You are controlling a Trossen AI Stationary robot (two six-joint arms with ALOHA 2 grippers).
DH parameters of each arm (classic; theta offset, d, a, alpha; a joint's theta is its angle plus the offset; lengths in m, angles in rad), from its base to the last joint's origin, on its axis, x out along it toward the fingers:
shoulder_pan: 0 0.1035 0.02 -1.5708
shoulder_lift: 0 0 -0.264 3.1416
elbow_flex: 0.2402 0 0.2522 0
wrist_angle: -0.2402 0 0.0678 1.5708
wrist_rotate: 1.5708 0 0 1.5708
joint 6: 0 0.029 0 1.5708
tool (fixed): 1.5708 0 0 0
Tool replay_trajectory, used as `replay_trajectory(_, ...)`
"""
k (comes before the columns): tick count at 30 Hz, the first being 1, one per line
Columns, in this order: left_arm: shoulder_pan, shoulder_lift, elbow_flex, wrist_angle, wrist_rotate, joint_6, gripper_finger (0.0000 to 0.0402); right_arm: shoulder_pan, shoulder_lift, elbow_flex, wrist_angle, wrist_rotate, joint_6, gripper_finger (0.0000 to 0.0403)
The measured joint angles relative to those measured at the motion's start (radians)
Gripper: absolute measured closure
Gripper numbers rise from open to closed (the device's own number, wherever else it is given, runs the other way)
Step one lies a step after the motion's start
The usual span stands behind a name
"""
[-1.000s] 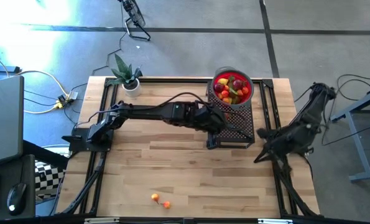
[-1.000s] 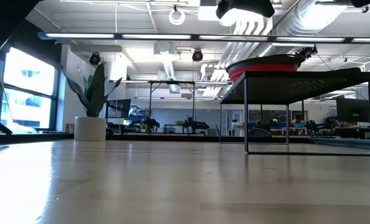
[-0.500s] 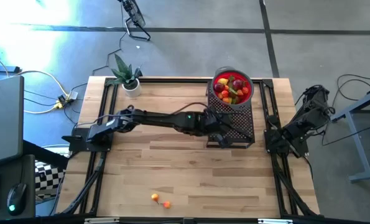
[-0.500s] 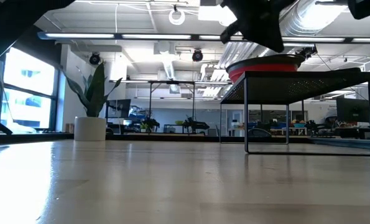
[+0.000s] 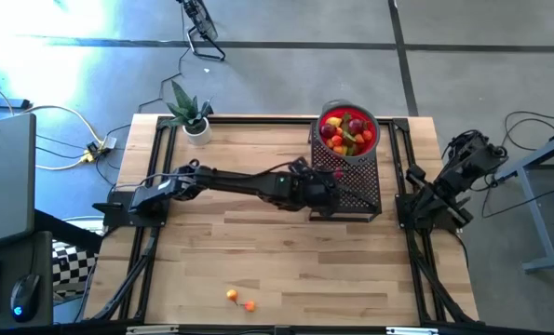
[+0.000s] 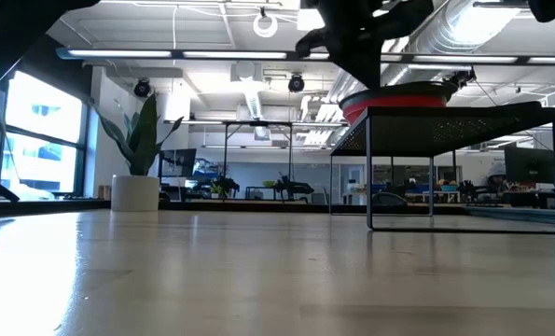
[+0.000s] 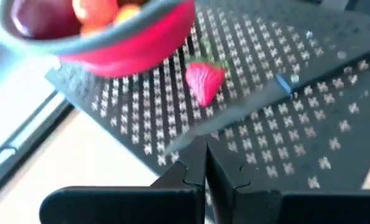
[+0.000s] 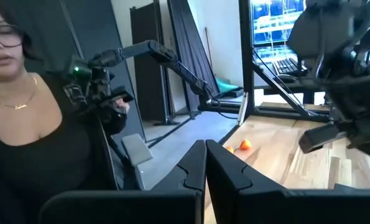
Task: Pick & Place Fruit
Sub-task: Put the strawberry into the strainer bowl on the shelf
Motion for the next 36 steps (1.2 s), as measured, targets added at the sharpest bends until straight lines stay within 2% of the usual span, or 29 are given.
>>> replay_trajectory(4,-0.024,0.000,-0.075,0.035,-0.011,-0.057,0.0402,0.000,0.000,0.000,-0.008,0.002,-0.012,0.0400)
replay_trajectory(8,-0.043,-0.006,-0.076,0.074,-0.018,-0.054,0.0402,0.000,0.000,0.000,-0.002,0.012,-0.023,0.0400)
replay_trajectory(11,-0.044,-0.008,-0.074,0.116,-0.018,0.034,0.0402,0.000,0.000,0.000,-0.003,0.016,-0.023,0.0400)
replay_trajectory(13,-0.022,-0.006,-0.075,0.133,0.004,0.102,0.0402,0.000,0.000,0.000,-0.006,0.011,-0.023,0.0400)
replay_trajectory(17,0.042,-0.025,-0.075,0.120,0.084,0.131,0.0402,0.000,0.000,0.000,-0.006,0.005,-0.013,0.0400)
replay_trajectory(20,0.062,-0.043,-0.076,0.070,0.093,0.131,0.0402,0.000,0.000,0.000,-0.007,0.004,0.005,0.0400)
replay_trajectory(24,0.025,-0.054,-0.076,0.029,0.070,0.132,0.0402,0.000,0.000,0.000,-0.014,0.006,0.011,0.0400)
replay_trajectory(27,-0.016,-0.061,-0.105,0.013,0.014,0.114,0.0402,0.000,0.000,0.000,-0.009,0.059,0.006,0.0400)
replay_trajectory(33,-0.085,-0.101,-0.237,-0.031,-0.066,0.066,0.0402,0.000,0.000,0.000,-0.002,0.149,-0.005,0.0400)
replay_trajectory(36,-0.108,-0.140,-0.322,-0.003,-0.118,0.008,0.0402,0.000,0.000,0.000,0.027,0.177,-0.026,0.0400)
